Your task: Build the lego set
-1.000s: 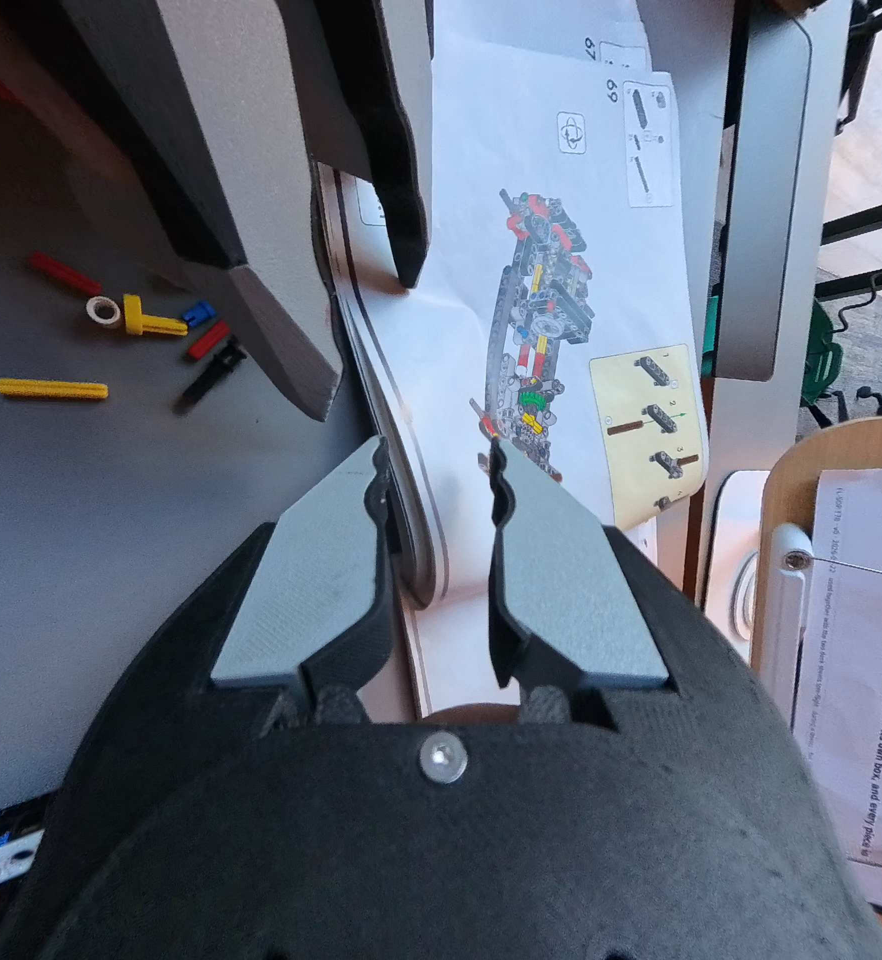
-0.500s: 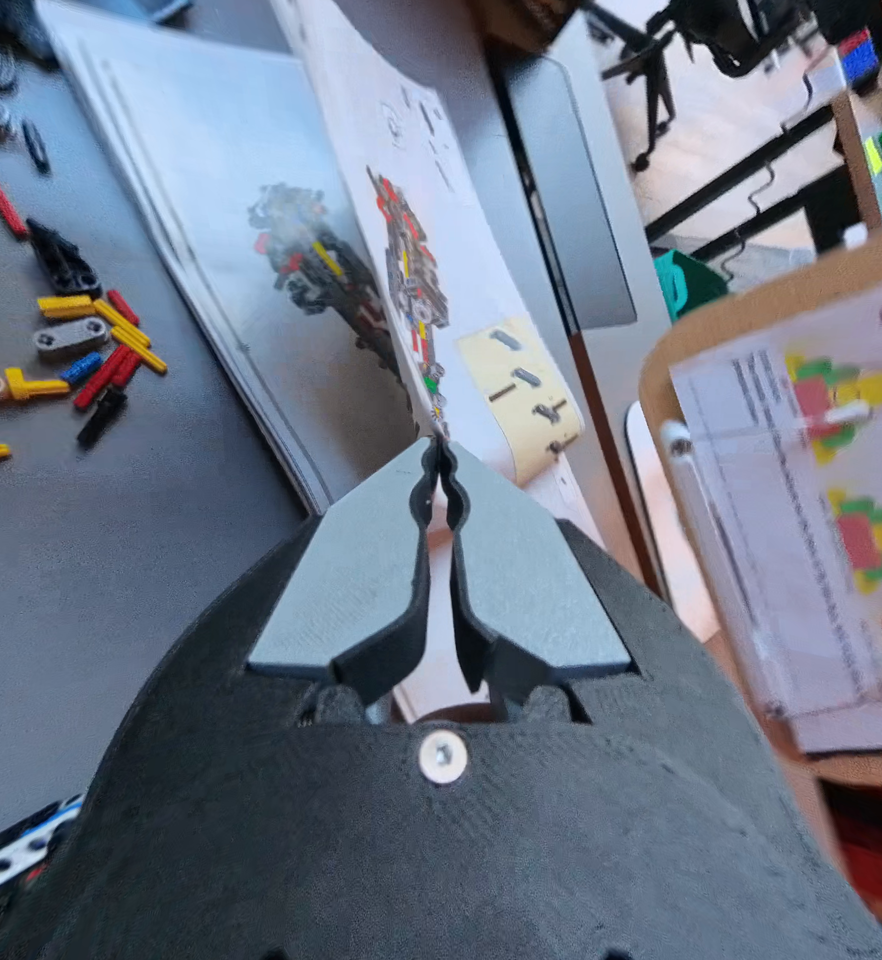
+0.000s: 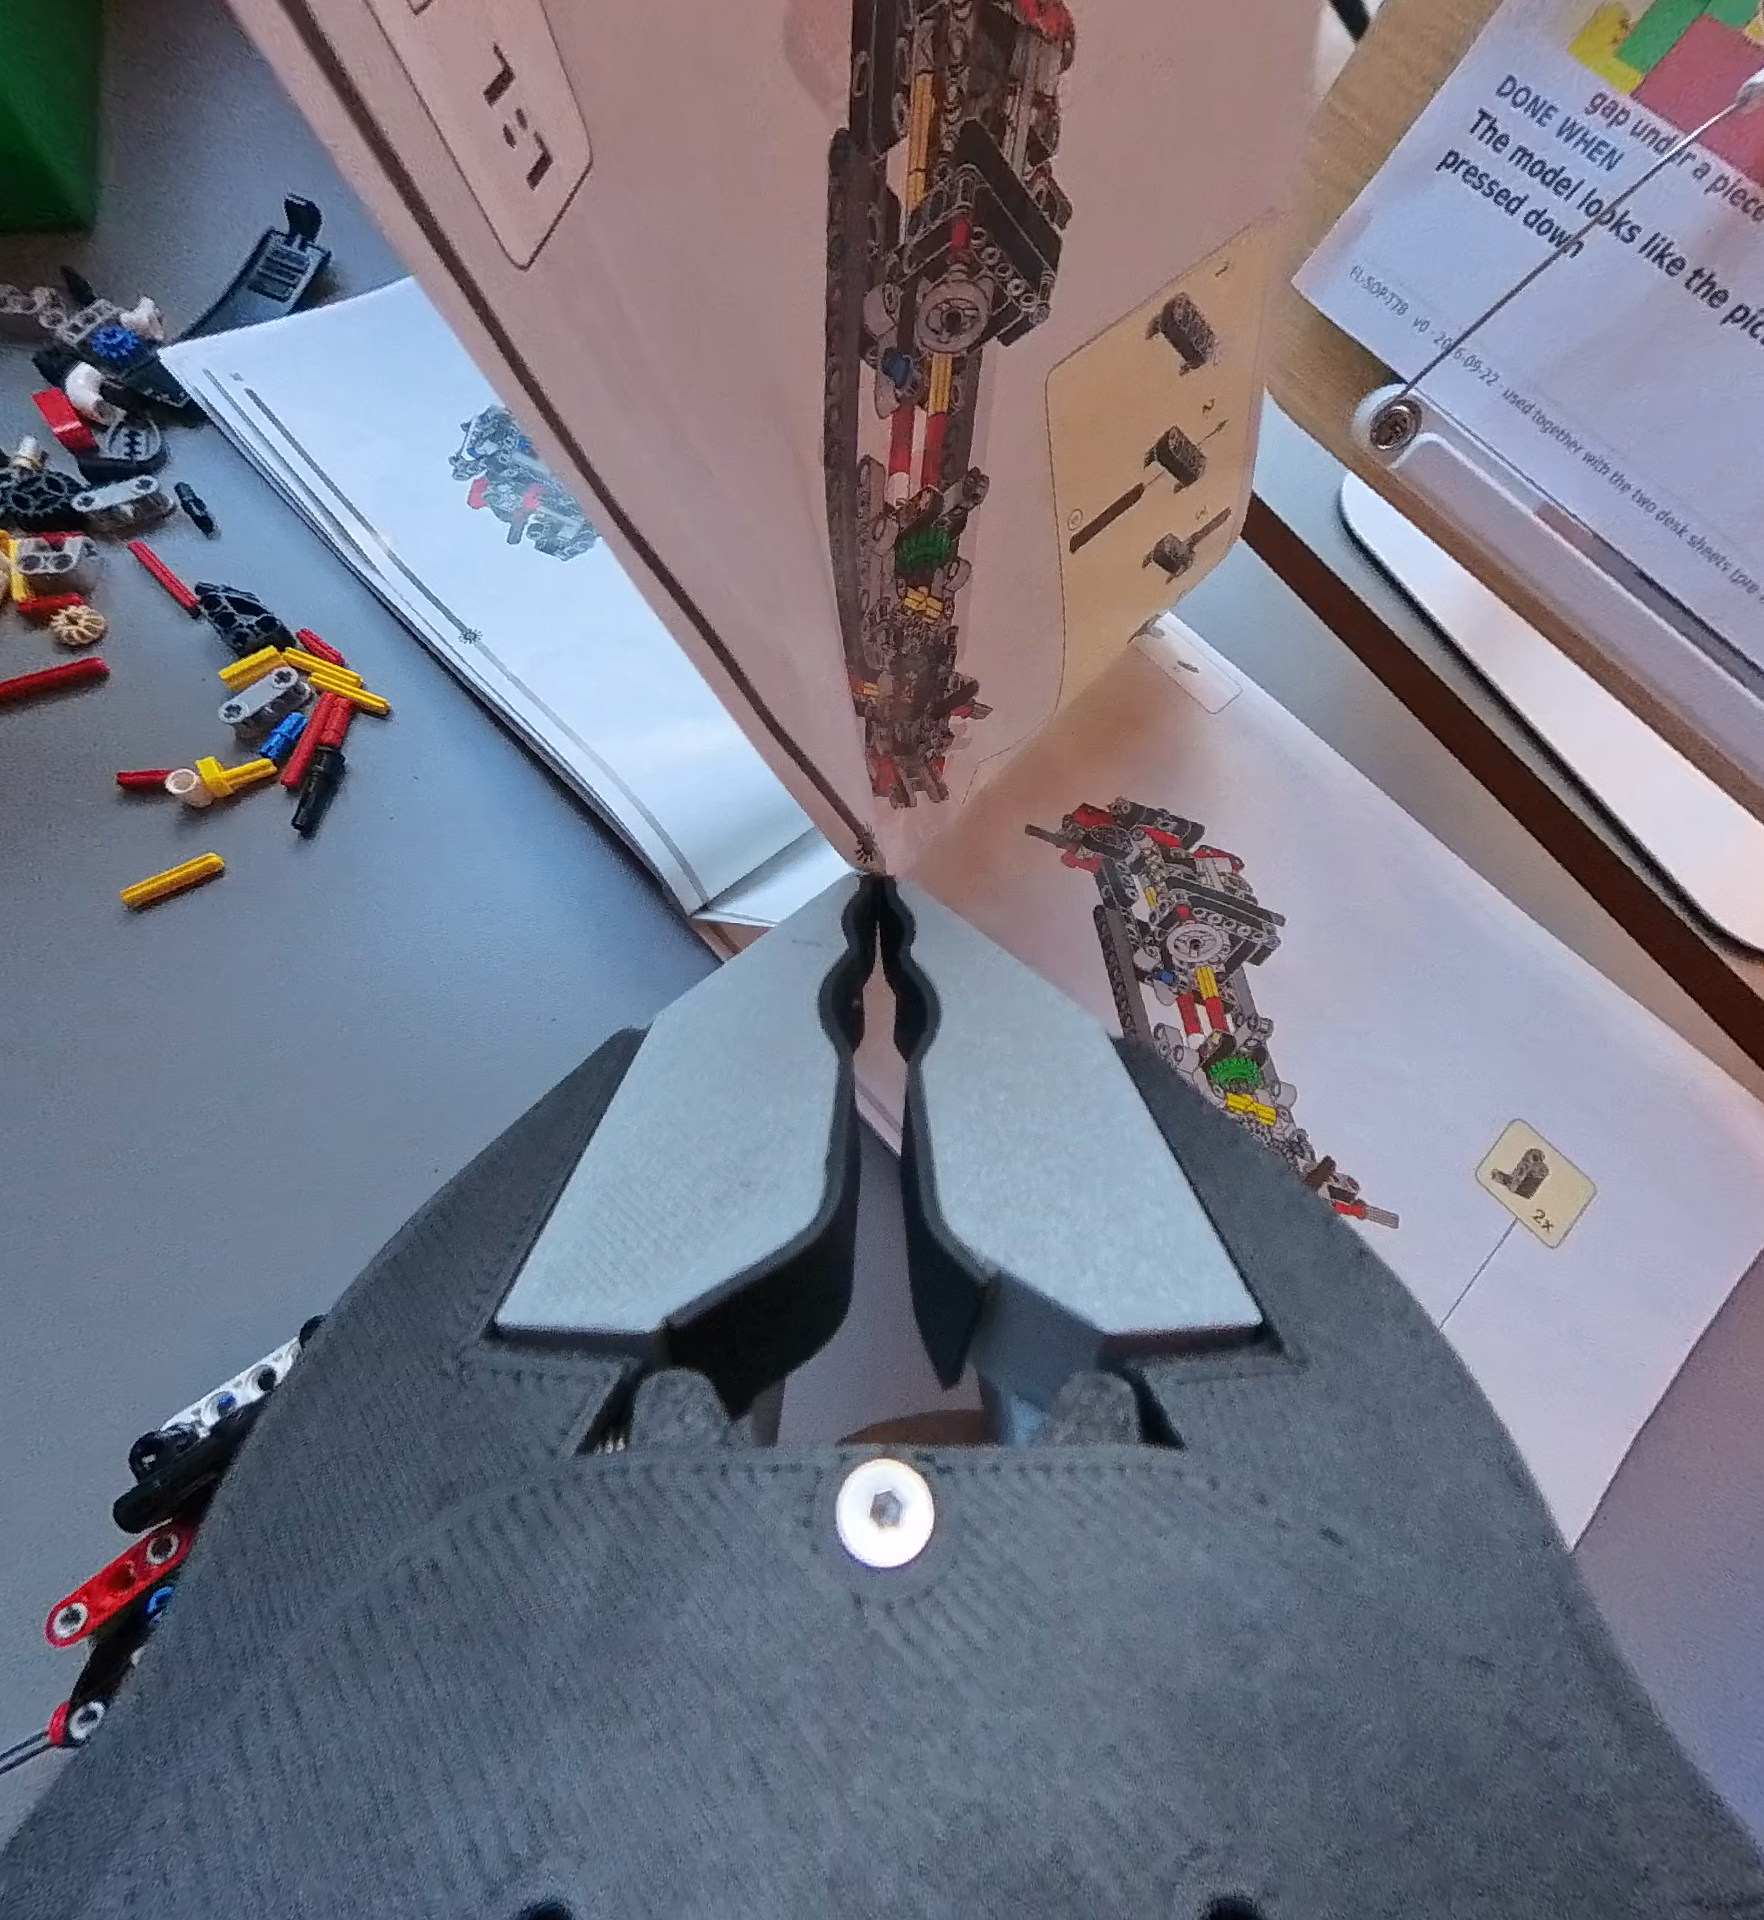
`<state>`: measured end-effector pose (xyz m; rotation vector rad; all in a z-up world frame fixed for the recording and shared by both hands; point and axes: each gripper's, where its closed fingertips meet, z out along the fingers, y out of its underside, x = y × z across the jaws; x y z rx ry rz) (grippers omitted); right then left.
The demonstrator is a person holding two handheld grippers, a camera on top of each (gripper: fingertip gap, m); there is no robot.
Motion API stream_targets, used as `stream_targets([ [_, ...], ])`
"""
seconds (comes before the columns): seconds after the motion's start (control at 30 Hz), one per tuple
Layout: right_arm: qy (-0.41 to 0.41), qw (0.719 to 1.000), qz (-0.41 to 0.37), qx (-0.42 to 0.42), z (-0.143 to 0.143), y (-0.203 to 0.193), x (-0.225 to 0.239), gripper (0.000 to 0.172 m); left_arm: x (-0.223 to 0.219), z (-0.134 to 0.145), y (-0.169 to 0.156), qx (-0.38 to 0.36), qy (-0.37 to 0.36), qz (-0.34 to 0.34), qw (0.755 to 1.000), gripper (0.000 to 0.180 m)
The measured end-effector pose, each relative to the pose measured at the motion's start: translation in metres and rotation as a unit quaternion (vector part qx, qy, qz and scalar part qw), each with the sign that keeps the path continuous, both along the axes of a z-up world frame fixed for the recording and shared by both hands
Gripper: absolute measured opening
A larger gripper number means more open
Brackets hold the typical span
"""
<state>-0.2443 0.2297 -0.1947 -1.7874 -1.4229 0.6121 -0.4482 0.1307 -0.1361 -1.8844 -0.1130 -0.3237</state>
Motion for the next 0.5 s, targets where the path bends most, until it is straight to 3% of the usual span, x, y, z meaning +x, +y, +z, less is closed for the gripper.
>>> stream_targets([
  [0.17,0.003,1.0,-0.001,-0.017,-0.002,0.001,0.002,0.0,-0.01,-0.011,0.003,-0.014,-0.024,0.013,1.0,0.055],
  [0.5,0.037,0.993,-0.019,-0.111,-0.008,0.003,0.009,0.0,-0.005,-0.026,0.008,-0.045,-0.004,0.01,0.999,0.055],
])
